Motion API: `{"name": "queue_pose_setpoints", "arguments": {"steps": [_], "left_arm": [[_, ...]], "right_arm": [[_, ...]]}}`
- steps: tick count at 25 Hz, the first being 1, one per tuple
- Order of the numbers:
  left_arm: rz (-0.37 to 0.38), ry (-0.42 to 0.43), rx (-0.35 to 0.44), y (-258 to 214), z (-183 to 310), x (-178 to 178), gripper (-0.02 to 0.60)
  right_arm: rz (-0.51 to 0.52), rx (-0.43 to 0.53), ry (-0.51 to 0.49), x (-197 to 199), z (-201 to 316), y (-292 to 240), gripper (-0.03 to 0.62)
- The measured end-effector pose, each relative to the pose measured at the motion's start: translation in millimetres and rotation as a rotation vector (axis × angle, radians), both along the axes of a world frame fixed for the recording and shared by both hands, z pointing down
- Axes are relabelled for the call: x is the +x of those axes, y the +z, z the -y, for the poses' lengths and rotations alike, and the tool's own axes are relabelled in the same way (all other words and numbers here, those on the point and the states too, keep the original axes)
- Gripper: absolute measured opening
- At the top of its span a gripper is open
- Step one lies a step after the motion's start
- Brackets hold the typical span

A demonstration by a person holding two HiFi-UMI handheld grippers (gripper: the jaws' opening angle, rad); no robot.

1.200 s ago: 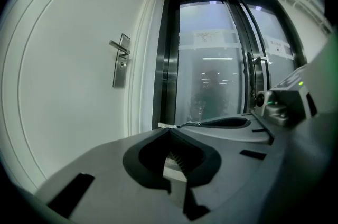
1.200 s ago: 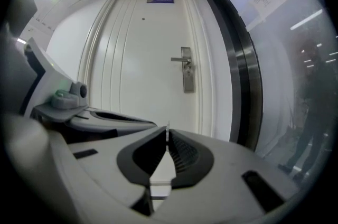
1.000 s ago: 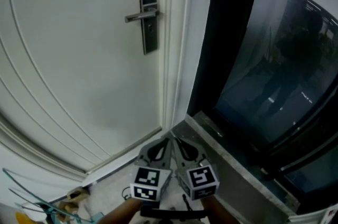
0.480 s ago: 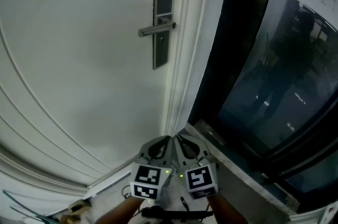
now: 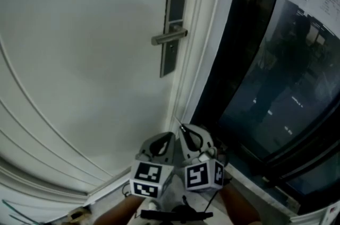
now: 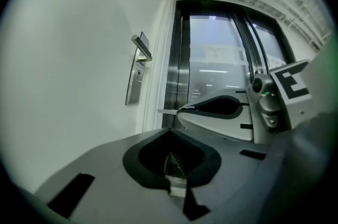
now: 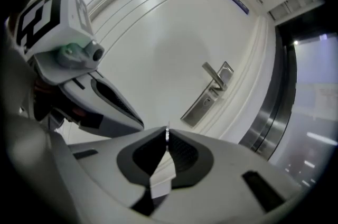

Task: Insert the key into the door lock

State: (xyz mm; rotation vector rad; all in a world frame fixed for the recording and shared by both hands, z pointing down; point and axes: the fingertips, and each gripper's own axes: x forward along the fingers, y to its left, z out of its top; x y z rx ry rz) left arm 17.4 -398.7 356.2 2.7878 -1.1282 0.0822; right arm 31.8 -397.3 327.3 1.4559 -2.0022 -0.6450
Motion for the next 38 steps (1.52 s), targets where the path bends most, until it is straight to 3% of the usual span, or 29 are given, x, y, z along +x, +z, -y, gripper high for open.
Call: {"name": "queue_pose_setpoints", "arguments": {"steps": [7, 12, 26, 38], "left_arm": [[-0.016, -0.033, 0.032, -17, 21, -5, 0.009], [-0.014, -0.071, 0.051, -23, 41, -2, 0.009], [0.003, -0.175, 0.067, -31, 89, 14, 0.009], [0.016, -0.230, 0.066, -29, 102, 16, 0.009]], "right_arm": [[-0.215, 0.095, -0.030, 5, 29, -24, 0.020], [-0.311, 0.144, -0.055, 13, 50, -36, 0.020], [-0.510, 0.220, -0.109, 36, 116, -64, 0.021], [-0.640, 0.301, -0.116, 42, 156, -93, 0.020]]}}
